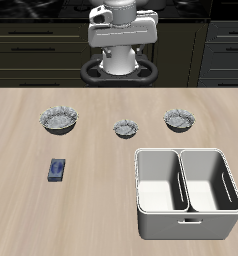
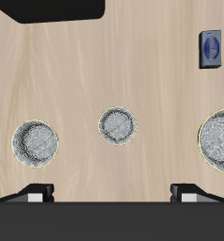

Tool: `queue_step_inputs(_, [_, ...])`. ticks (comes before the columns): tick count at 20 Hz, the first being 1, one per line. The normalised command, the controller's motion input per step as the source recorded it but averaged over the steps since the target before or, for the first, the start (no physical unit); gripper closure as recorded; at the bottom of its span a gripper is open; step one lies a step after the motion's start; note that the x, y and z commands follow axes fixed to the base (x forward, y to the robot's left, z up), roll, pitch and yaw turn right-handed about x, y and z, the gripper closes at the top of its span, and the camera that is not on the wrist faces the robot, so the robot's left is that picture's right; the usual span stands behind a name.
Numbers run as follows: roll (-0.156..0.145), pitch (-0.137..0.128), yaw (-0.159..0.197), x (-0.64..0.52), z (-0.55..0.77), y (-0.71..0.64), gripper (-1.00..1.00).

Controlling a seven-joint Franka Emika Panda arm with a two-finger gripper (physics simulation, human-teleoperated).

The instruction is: Stack the smallest bowl on the largest bowl

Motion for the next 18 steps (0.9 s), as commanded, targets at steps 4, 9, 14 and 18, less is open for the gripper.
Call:
queue_step_inputs(4, [-0.002, 0.010, 0.013, 0.02, -0.03, -0.04, -1.00])
queue_step_inputs(9, [0.004, 0.000, 0.018, 0.01, -0.04, -0.02, -1.00])
queue_step_inputs(14, [0.002, 0.000, 0.011, 0.04, -0.07, 0.00, -1.00])
queue_step_inputs(18, [0.000, -0.002, 0.020, 0.08, -0.15, -0.07, -1.00])
